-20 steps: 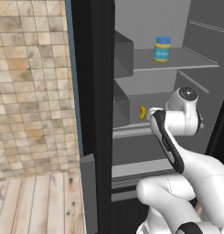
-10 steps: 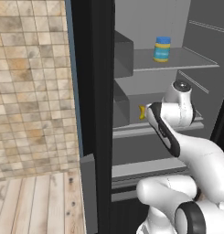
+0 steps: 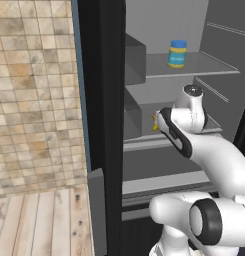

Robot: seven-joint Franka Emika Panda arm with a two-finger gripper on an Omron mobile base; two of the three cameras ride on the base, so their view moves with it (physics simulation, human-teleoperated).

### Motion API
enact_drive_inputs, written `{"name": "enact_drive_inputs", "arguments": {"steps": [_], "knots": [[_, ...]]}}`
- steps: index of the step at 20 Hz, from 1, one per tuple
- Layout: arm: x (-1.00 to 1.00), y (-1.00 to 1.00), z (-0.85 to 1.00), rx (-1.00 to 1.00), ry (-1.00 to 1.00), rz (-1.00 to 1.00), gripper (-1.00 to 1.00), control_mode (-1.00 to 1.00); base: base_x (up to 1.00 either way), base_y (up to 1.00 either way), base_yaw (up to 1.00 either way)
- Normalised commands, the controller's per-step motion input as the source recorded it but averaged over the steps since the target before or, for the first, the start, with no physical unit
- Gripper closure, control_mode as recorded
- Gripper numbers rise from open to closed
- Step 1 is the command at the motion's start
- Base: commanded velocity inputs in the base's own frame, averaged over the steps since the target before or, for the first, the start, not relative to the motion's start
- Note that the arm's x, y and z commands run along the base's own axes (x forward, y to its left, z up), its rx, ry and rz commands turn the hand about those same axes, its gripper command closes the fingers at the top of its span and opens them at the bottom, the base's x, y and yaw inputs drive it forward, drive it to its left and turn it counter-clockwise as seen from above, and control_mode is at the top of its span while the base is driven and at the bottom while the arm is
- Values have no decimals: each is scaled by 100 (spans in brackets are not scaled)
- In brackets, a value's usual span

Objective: Move the banana and mayonnaise from the second highest shelf to the top shelf to make space. Then, place the pitcher from the counter on the cleared second highest shelf.

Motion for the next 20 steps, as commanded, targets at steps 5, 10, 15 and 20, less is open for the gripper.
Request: {"name": "enact_drive_inputs", "arguments": {"steps": [5, 10, 15, 20], "knots": [[28, 0, -25, 0, 0, 0, -100, -100, 0, 0, 0], [31, 0, -29, 0, 0, 0, -100, -100, 0, 0, 0], [37, 0, -18, 0, 0, 0, -100, -100, 0, 0, 0], [40, 0, -12, 0, 0, 0, -100, -100, 0, 0, 0]]}}
